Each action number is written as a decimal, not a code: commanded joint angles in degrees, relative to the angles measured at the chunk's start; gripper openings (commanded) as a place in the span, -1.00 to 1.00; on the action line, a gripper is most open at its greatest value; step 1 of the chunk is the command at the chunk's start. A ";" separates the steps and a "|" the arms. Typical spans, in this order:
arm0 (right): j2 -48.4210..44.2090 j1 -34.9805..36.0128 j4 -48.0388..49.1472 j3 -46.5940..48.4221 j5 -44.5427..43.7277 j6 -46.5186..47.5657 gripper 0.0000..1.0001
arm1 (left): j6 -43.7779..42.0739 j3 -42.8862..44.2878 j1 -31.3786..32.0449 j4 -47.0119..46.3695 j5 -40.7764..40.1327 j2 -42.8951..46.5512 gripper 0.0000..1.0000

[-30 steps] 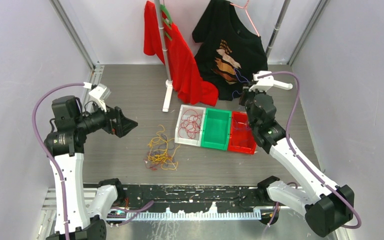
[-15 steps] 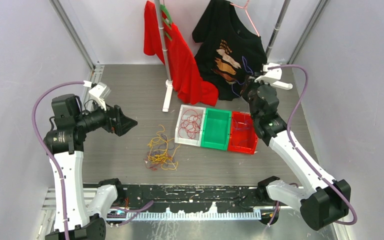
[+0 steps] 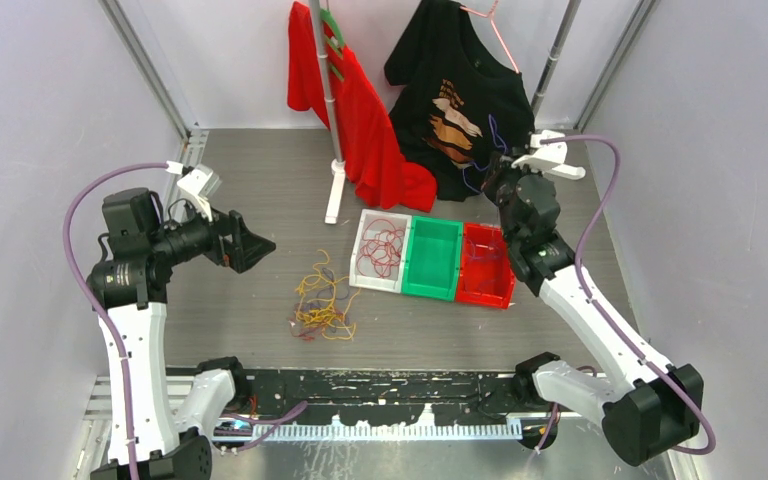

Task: Untangle the cables
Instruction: Place the cable in the bin, then adjust the cable in the bin, then untie the cable.

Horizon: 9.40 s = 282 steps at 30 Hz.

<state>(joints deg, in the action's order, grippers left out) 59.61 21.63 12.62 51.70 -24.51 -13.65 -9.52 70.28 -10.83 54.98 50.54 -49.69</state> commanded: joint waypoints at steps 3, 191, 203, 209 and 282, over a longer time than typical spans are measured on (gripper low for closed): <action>-0.25 -0.04 3.07 -4.22 -3.14 -4.49 -0.98 | -1.94 1.19 0.12 -0.28 0.98 1.24 0.93; 12.90 -7.85 -37.63 -2.94 19.97 -16.29 -0.98 | -8.40 3.01 0.11 4.29 1.18 -0.68 0.98; 16.46 -7.74 -36.73 3.22 13.20 -10.01 -0.51 | -12.28 1.17 0.11 7.38 2.43 -1.71 0.99; 14.19 -7.71 -39.20 7.02 10.68 -8.88 -0.04 | -20.38 0.13 0.11 13.60 -3.26 -7.83 0.99; 52.74 39.90 -22.75 28.13 30.47 -1.16 0.08 | -39.80 -8.11 6.74 11.70 -11.50 -24.67 0.10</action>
<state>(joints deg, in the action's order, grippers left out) 109.65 61.69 -9.04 74.74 5.74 -16.53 -45.87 59.66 -2.28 63.09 34.83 -76.03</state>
